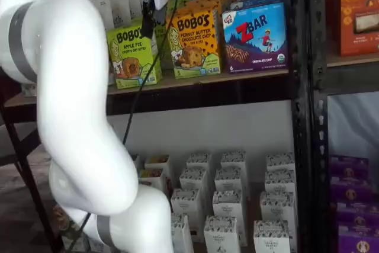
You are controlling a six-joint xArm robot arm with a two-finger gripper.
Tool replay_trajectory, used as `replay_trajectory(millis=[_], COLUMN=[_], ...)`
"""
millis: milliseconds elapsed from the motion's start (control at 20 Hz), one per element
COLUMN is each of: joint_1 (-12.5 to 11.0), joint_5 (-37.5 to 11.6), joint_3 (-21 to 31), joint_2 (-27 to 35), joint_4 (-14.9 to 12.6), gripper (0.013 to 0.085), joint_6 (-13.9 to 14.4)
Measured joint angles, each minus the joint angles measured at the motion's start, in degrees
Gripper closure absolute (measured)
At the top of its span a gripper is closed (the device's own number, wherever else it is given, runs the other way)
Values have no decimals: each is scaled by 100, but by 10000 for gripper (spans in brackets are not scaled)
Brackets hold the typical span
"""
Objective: Pick up the orange box on the top shelf, the fifth box from the left
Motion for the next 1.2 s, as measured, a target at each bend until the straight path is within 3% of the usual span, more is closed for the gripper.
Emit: replay_trajectory(millis=[450, 700, 850, 1200], joint_1=[-47, -15, 99, 224], joint_5=[-266, -1324, -2066, -2515], joint_3=[-387, 51, 385, 545], joint_2=[309, 59, -125, -103], joint_4=[279, 381, 245, -334], gripper=[130, 130, 130, 130], joint_6=[72, 2, -38, -153])
